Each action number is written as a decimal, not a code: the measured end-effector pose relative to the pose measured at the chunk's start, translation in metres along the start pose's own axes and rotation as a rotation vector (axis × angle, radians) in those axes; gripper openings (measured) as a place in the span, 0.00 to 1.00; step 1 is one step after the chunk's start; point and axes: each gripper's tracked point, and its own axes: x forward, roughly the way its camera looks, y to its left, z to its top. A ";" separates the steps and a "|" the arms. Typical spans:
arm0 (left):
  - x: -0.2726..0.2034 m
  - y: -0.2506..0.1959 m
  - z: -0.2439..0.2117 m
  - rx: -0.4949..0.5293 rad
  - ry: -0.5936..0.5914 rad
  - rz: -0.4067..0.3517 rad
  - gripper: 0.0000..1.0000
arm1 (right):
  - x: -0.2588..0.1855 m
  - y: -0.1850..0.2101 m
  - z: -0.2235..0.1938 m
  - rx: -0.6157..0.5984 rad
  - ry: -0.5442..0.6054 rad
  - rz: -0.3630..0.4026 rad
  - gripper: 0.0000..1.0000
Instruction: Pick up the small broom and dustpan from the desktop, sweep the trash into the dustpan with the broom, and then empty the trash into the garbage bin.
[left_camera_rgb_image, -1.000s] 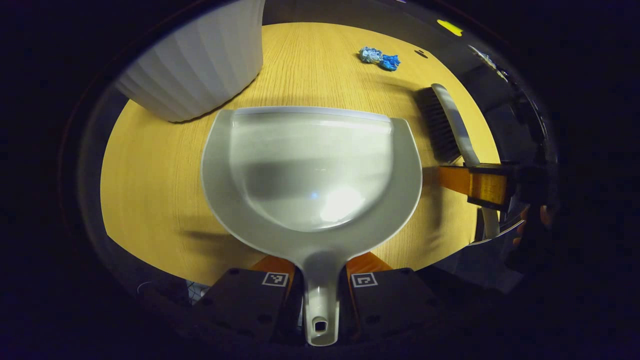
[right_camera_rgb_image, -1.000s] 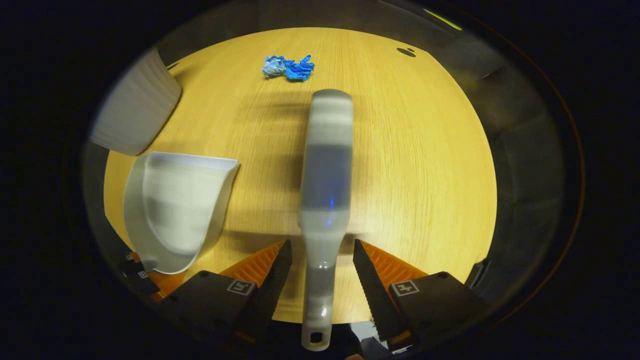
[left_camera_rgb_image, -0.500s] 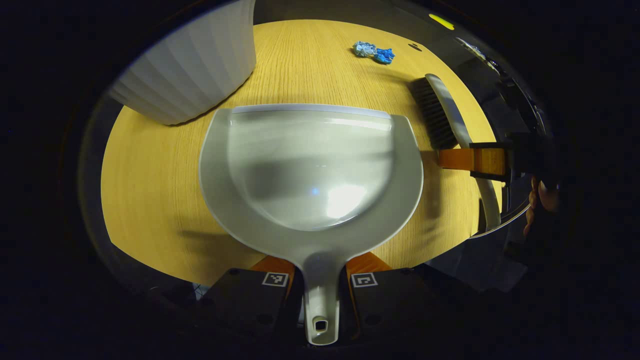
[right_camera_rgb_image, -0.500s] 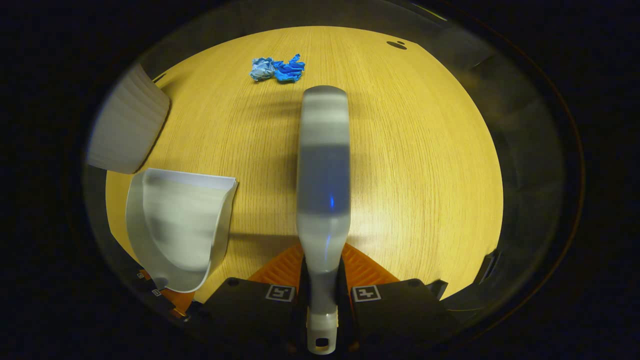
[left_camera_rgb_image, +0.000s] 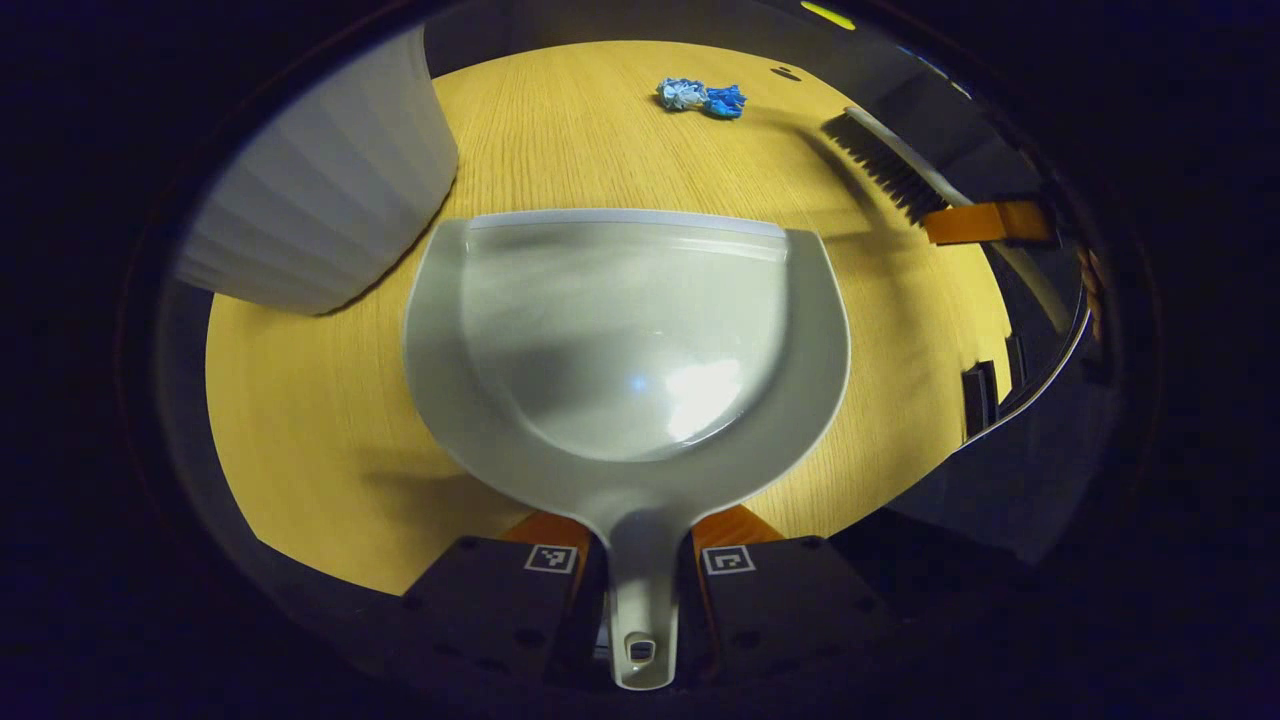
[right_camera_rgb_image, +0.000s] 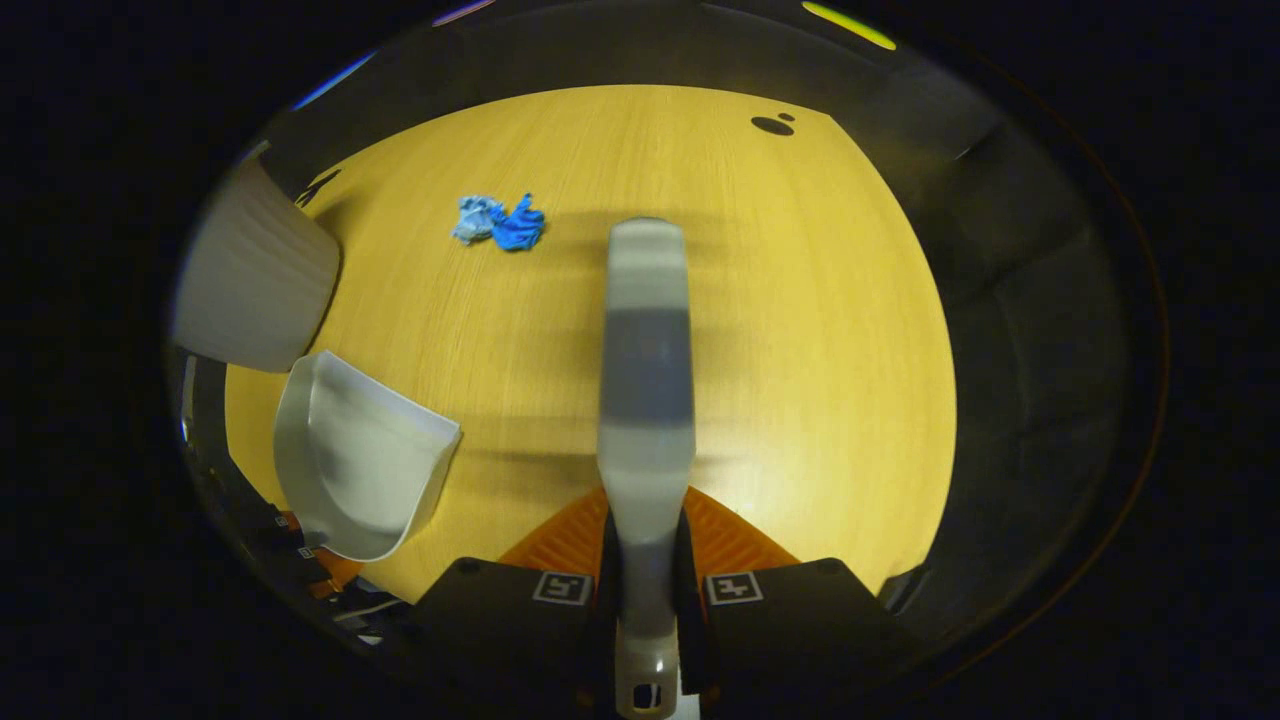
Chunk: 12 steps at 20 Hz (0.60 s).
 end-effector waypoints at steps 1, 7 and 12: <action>-0.002 0.002 0.006 0.007 0.002 0.001 0.29 | 0.000 -0.009 0.017 -0.038 -0.007 -0.006 0.28; -0.007 0.018 0.051 0.093 0.015 0.024 0.29 | 0.016 -0.019 0.104 -0.335 -0.012 0.002 0.28; -0.007 0.026 0.086 0.178 0.037 0.032 0.30 | 0.048 0.003 0.142 -0.490 0.048 0.081 0.27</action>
